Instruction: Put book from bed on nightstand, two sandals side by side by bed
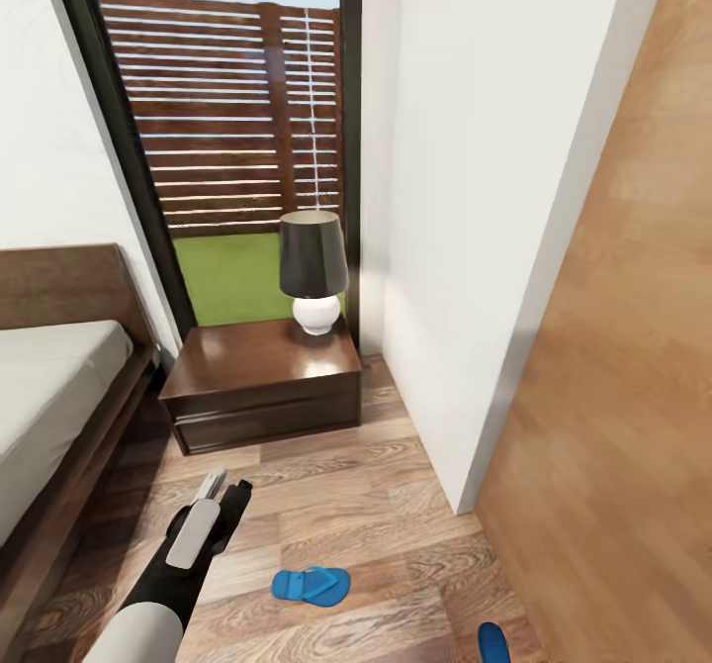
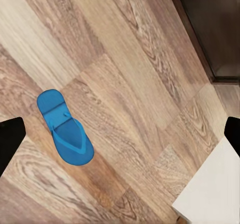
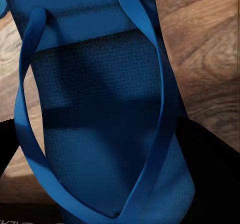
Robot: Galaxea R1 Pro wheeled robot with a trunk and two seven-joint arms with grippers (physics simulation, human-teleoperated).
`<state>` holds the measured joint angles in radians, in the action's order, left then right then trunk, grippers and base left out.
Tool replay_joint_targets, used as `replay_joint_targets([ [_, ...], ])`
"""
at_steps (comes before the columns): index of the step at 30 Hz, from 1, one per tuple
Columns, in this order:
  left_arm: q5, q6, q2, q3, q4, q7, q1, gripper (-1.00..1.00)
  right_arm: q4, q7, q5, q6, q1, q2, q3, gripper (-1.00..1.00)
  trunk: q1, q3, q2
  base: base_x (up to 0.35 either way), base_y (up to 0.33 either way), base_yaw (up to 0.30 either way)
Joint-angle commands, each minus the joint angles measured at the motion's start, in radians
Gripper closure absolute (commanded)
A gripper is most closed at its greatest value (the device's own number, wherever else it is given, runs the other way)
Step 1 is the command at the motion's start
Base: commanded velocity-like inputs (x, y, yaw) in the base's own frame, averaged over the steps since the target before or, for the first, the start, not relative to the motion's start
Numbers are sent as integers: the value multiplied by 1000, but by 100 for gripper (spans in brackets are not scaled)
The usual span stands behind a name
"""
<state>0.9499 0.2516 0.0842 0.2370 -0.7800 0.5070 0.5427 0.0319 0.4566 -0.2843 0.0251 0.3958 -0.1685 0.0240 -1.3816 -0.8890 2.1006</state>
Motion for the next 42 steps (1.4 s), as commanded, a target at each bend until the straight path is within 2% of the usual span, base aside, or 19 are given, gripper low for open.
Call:
replay_joint_targets([
  [1,6,5,1,4,-2,5,0,-100,3,5,-4,2,1,0,2,100,0,-1,0,0,0,-191],
  [13,6,6,-1,5,-2,5,0,-100,3,6,-4,2,1,0,2,100,0,-1,0,7,1,-116],
  [24,6,6,-2,5,-2,5,0,-100,3,6,-4,2,1,0,2,100,0,-1,0,188,94,-5],
  [32,6,6,-2,5,-2,5,0,-100,3,6,-4,2,1,0,2,100,0,-1,0,17,9,-152],
  [42,6,6,-3,7,-2,5,0,-100,3,6,-4,2,1,0,2,100,0,-1,0,1,0,-26],
])
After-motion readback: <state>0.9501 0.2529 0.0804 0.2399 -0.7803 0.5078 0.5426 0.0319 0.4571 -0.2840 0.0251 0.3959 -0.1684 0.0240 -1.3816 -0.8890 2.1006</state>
